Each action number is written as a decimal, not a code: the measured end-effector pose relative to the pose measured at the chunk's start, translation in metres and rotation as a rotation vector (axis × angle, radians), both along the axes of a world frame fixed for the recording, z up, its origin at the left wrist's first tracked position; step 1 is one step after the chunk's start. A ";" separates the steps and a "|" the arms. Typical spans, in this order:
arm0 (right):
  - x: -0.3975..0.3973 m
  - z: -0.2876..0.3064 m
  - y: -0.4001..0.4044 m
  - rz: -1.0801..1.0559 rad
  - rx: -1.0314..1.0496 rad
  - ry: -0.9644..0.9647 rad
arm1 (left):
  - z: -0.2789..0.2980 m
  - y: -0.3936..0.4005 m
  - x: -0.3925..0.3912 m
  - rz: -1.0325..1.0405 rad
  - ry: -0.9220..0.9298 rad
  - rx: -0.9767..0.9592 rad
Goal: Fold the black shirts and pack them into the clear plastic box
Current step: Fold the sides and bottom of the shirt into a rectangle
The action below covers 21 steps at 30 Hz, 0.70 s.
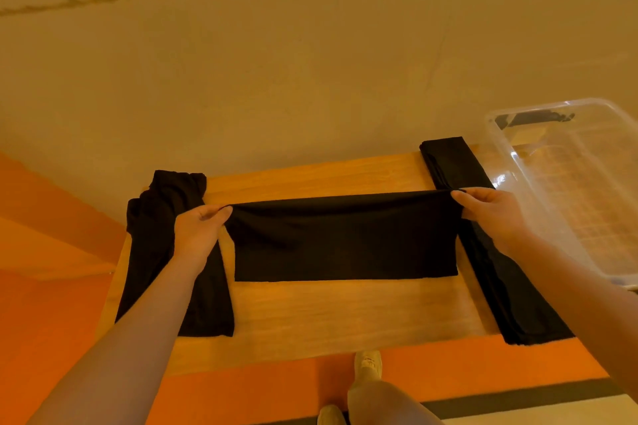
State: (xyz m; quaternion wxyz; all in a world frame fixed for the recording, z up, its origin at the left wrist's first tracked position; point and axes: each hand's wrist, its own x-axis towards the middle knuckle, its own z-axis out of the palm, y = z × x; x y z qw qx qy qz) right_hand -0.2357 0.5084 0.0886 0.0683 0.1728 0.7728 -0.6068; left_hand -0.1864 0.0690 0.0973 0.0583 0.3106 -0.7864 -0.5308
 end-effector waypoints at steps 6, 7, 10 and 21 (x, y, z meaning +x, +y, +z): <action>-0.047 -0.007 -0.024 -0.072 0.186 0.048 | 0.005 0.016 -0.051 0.047 -0.013 -0.032; -0.048 -0.008 -0.029 -0.070 0.198 0.052 | 0.006 0.019 -0.053 0.038 -0.016 -0.040; -0.038 -0.005 -0.048 -0.066 0.171 0.064 | 0.011 0.037 -0.049 0.017 -0.024 -0.045; 0.049 0.006 -0.153 0.151 0.000 0.143 | 0.003 0.155 0.003 -0.225 0.075 -0.014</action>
